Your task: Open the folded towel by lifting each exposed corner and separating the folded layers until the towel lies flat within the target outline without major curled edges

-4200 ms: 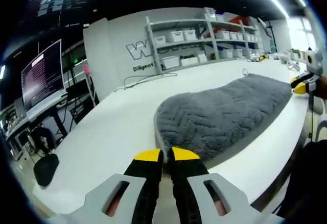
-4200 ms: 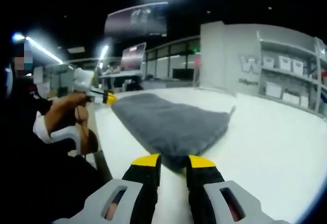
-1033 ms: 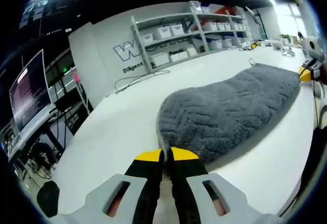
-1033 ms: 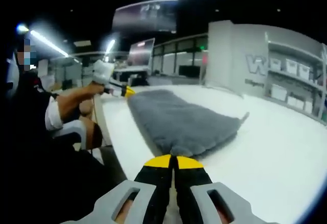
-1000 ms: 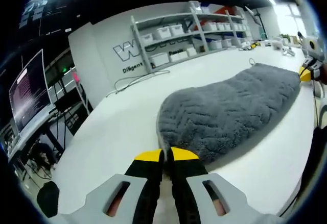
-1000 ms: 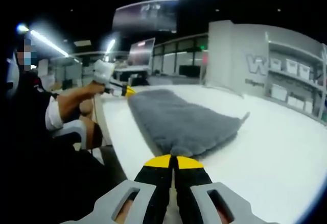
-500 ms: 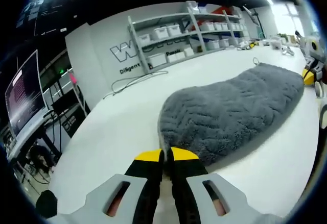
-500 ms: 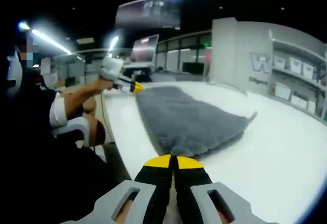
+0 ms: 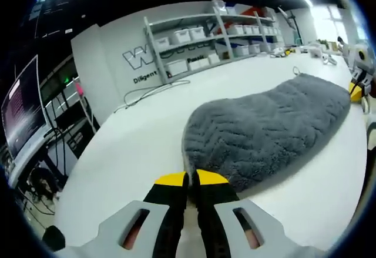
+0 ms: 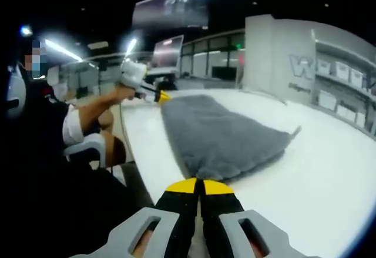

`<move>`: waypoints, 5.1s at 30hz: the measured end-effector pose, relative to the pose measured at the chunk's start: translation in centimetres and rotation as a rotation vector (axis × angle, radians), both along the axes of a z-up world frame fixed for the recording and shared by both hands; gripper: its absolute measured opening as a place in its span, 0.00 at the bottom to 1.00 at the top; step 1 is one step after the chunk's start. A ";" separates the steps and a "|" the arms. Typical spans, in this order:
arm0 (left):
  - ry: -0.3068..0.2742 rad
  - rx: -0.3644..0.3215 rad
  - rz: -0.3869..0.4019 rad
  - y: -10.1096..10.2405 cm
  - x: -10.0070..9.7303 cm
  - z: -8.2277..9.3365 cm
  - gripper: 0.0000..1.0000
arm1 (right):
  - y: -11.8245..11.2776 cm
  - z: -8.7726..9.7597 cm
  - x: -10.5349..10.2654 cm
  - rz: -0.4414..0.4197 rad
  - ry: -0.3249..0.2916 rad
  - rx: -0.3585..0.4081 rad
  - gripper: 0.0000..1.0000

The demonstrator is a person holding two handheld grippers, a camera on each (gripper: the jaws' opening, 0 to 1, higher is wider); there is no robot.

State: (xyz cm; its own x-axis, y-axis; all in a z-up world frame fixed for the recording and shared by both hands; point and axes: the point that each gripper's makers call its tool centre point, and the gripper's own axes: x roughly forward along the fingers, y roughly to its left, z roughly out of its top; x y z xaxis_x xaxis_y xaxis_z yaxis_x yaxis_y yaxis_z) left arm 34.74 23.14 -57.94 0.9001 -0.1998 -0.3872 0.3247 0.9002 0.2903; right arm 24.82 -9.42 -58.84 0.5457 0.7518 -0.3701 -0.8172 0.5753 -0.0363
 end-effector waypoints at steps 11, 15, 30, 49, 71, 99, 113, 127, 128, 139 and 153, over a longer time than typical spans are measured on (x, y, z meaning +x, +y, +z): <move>0.028 -0.036 -0.024 0.3 1.4 -0.1 0.05 | 0.6 -0.2 -0.5 0.017 0.026 -0.071 0.00; 0.041 -0.046 -0.034 0.5 1.7 -0.2 0.05 | 0.8 -0.3 -0.7 0.017 0.037 -0.076 0.00; 0.051 -0.055 -0.054 0.7 2.7 -0.4 0.05 | 1.3 -0.5 -1.3 0.023 0.064 -0.138 0.00; 0.062 -0.088 -0.076 0.7 3.5 -0.4 0.05 | 2.3 -0.6 -2.4 0.029 0.074 -0.145 0.00; 0.059 -0.073 -0.086 0.4 4.0 -0.5 0.05 | 3.5 -0.8 -3.1 0.029 0.099 -0.148 0.00; 0.046 -0.030 -0.088 0.1 5.1 -0.4 0.05 | 4.4 -0.8 -3.5 0.044 0.107 -0.166 0.00; 0.036 -0.033 -0.074 -0.1 6.0 -0.4 0.05 | 5.4 -0.7 -4.1 0.080 0.133 -0.157 0.00; 0.035 -0.055 -0.064 -0.1 6.6 -0.6 0.05 | 6.0 -0.7 -4.4 0.092 0.148 -0.147 0.00; 0.036 -0.056 -0.064 0.0 6.6 -0.6 0.05 | 6.1 -0.7 -4.4 0.093 0.148 -0.147 0.00; 0.035 -0.064 -0.059 0.0 6.8 -0.7 0.05 | 6.5 -0.7 -4.7 0.102 0.150 -0.148 0.00; 0.036 -0.064 -0.062 -0.2 6.9 -0.7 0.05 | 7.4 -0.7 -5.4 0.112 0.168 -0.146 0.00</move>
State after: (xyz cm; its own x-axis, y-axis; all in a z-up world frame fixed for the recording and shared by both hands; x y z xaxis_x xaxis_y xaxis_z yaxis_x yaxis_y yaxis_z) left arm 41.64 22.91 -58.61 0.8711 -0.2799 -0.4036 0.3892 0.8946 0.2198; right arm 19.45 -2.07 -59.54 0.3832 0.7361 -0.5579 -0.8773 0.4790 0.0294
